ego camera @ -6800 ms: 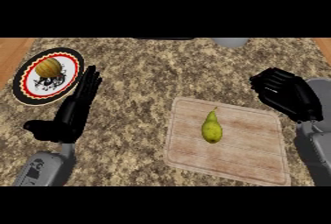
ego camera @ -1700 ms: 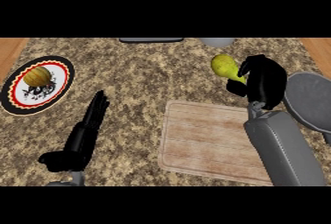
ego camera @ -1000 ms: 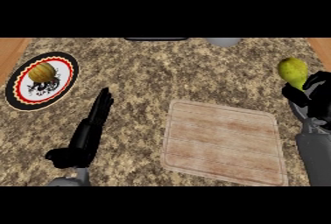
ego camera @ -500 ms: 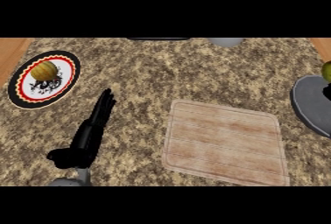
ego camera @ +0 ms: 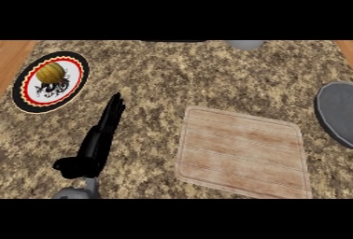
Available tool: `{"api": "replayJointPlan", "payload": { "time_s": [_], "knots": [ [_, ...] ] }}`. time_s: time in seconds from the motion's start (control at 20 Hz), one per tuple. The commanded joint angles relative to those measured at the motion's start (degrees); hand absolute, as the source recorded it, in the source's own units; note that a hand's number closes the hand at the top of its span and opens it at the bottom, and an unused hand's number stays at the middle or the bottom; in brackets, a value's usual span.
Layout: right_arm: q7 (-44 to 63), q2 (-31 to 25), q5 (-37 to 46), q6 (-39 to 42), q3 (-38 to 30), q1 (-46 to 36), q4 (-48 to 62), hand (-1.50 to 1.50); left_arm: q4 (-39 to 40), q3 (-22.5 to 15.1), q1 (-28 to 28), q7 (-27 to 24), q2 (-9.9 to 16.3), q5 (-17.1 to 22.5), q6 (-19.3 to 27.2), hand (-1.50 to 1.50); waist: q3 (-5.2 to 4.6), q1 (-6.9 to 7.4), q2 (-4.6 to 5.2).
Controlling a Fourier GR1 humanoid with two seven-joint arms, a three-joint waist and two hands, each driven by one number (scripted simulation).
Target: Pick the pear from the cutting board and place it in the pan
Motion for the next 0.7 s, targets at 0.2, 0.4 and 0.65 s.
{"api": "replayJointPlan", "payload": {
  "time_s": [0.2, 0.4, 0.65],
  "knots": [
    [-6.7, -1.7, -6.8, 20.4, -2.6, -4.1, 13.6, -1.50, -2.3, -1.2, 1.0, 0.9, 0.2, -0.2, -0.8, 0.00, 0.24, 1.26, 0.24],
    [-13.5, -2.2, -7.6, 16.6, -4.8, -7.1, 18.1, -1.50, -0.6, -0.9, -1.6, 1.0, -1.1, -0.6, 0.3, 0.00, 0.24, 1.33, 0.63],
    [-23.3, -1.0, -15.0, 10.6, -12.4, -6.7, 15.7, -1.50, 0.5, -0.6, -0.3, -0.3, -0.3, -0.5, -0.6, 0.00, 0.28, 0.82, 0.54]
  ]
}}
